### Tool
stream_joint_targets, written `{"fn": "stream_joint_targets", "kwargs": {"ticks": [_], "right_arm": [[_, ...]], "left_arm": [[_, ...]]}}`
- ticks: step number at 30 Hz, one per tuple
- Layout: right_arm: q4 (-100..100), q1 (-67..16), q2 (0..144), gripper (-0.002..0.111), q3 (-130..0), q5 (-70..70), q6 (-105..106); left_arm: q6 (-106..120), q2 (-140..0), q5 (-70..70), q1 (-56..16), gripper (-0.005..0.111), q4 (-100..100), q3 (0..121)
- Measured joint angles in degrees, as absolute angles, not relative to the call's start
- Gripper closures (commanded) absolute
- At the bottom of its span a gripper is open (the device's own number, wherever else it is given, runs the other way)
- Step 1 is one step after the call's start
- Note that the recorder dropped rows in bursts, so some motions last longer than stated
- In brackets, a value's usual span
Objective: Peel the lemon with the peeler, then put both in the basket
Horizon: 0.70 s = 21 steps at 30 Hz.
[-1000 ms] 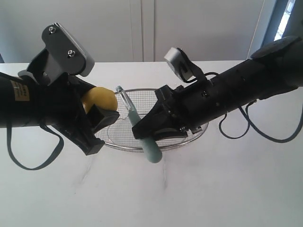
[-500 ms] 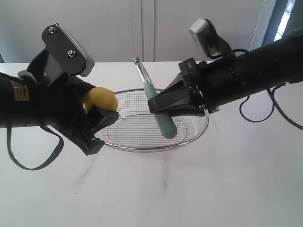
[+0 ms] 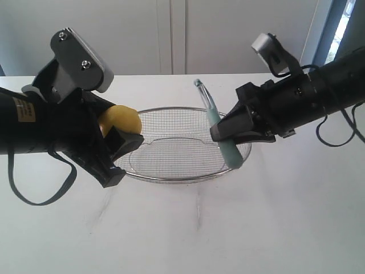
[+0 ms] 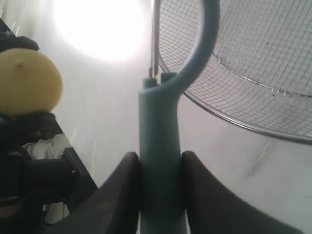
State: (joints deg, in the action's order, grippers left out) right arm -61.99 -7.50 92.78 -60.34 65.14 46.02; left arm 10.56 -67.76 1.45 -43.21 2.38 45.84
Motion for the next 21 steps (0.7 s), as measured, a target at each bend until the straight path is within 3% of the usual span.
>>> {"fn": "stream_joint_targets", "kwargs": {"ticks": [21], "right_arm": [[-70.69,-21.31,102.51,0.108,-60.34,68.07,47.76]], "left_arm": [[10.56,-67.76,1.56,-43.21,0.107,2.38,45.84]]}}
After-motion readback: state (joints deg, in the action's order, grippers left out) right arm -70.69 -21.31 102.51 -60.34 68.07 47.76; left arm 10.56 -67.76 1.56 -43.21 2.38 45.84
